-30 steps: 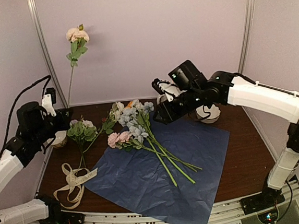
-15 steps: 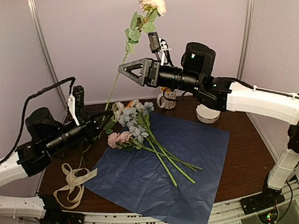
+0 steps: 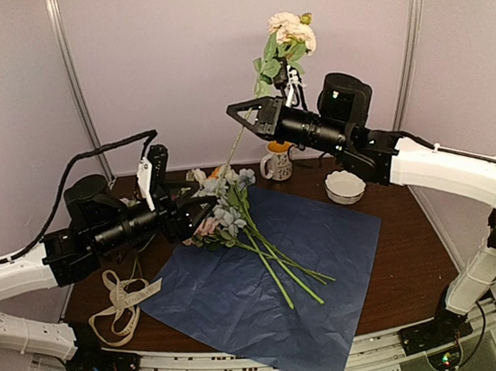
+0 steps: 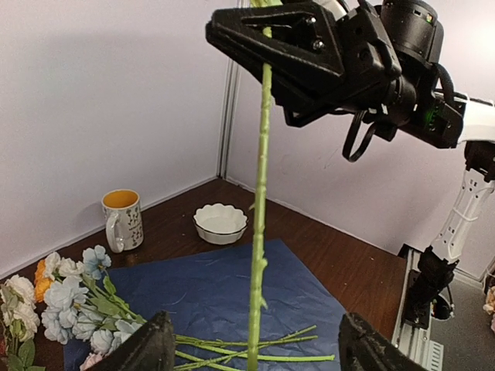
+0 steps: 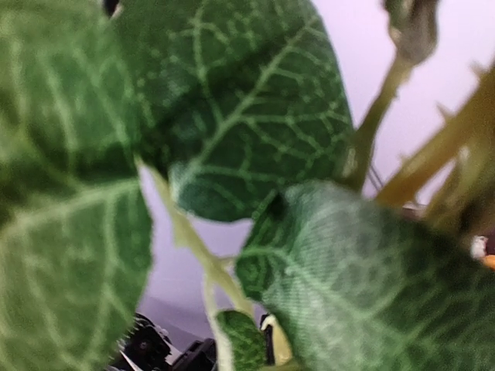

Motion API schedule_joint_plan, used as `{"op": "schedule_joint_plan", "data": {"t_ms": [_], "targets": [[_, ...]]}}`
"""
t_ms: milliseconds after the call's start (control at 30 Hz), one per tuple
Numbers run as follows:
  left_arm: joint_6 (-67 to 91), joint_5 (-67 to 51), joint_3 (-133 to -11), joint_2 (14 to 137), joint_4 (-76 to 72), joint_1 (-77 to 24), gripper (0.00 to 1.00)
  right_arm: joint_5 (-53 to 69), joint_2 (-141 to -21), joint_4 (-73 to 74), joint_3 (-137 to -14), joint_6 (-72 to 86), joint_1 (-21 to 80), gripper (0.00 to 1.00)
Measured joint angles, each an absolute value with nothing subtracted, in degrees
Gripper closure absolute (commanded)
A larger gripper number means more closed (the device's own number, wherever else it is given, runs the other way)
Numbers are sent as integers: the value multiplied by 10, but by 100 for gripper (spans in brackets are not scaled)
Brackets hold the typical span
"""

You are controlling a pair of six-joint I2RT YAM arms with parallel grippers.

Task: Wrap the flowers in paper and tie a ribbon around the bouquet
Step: Pass from the left arm to the right, then place the fake flower on the flattened wrapping paper.

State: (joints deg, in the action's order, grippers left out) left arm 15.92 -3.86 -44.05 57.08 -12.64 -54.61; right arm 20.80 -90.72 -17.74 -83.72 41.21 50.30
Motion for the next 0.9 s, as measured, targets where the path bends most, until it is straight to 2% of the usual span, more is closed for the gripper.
{"op": "schedule_joint_plan", "data": {"t_ms": [100,267,500,767,900], "targets": [[161,-6,-456,572,-90,-546,11,182,-890,-103,-842,375,488,100],[162,71,-492,578,-2,-539,11,123,-890,121,-903,281,482,100],[201,133,-533,587,118,-458,12,18,-991,420,-1042,193,485,100],[269,143,-530,609,232,-346,12,-30,-1162,587,-1124,173,489,100],[278,132,-529,630,258,-326,11,-31,-1234,619,-1157,168,500,88]]}}
